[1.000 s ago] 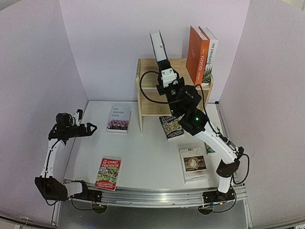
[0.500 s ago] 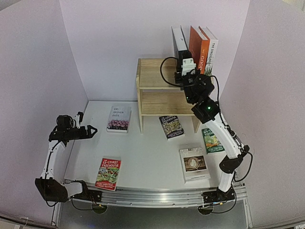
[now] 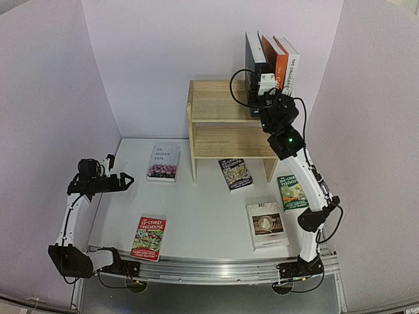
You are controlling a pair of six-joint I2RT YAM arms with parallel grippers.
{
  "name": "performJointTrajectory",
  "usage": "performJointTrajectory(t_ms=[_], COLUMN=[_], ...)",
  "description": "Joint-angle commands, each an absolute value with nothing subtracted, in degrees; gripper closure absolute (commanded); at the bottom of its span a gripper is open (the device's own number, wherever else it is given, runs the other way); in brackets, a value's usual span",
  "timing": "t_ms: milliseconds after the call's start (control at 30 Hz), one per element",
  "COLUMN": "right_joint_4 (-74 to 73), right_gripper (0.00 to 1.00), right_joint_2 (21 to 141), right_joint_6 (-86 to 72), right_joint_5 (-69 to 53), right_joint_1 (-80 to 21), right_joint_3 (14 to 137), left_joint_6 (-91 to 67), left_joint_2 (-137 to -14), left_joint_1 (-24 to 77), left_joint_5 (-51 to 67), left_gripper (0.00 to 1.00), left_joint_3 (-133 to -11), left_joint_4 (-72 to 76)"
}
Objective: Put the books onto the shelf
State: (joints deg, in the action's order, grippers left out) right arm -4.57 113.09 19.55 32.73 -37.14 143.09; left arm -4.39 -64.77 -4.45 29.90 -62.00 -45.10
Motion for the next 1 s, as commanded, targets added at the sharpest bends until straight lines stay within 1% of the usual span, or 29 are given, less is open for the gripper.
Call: performJointTrajectory(t_ms=[0,100,133,167,267,467,567,667,767,800,967], right_joint_4=[-6.85,-6.81,-6.72,-6.47,-5.45,-3.67,-3.14,-2.65,-2.02,-1.8,-1.22], right_gripper=[0.89,0.69,0.65,0.63,0.6,0.57,0.52,0.53,0.57,0.57,0.51], right_joint_2=[115.21,114.91,114.77,114.61,114.13,113.47,113.63,113.9,114.0,114.04,114.67], right_joint_6=[17.86,17.68,17.67,17.68,17.85,18.05,18.02,18.02,18.09,18.1,16.97], right_joint_5=[32.87,33.07,33.23,33.38,34.47,34.94,35.01,34.93,35.83,36.1,36.2], right_joint_1=[-36.65,-36.65,-36.65,-36.65,-36.65,-36.65,-36.65,-36.65,-36.65,-36.65,-36.65], right_joint_3=[144.55,144.2,143.97,143.79,143.08,141.66,141.46,141.47,141.2,140.98,140.37], left_joint_6=[-4.47,-4.48,-4.48,-4.49,-4.56,-4.75,-4.67,-4.61,-4.65,-4.59,-4.66], left_joint_2=[-63.44,-63.47,-63.46,-63.48,-63.5,-63.49,-63.57,-63.55,-63.5,-63.47,-63.54], left_joint_1=[-4.31,-4.31,-4.32,-4.31,-4.3,-4.29,-4.31,-4.31,-4.27,-4.3,-4.3], left_joint_5=[32.01,32.43,32.54,32.76,33.66,34.4,34.54,34.51,34.65,34.69,34.92], left_gripper=[0.0,0.0,0.0,0.0,0.0,0.0,0.0,0.0,0.0,0.0,0.0], left_joint_3=[-62.26,-62.2,-62.1,-62.04,-61.74,-61.39,-61.34,-61.35,-61.26,-61.16,-60.84], left_joint_4=[-44.85,-44.76,-44.76,-44.68,-44.5,-44.13,-44.21,-44.21,-44.21,-44.21,-43.86])
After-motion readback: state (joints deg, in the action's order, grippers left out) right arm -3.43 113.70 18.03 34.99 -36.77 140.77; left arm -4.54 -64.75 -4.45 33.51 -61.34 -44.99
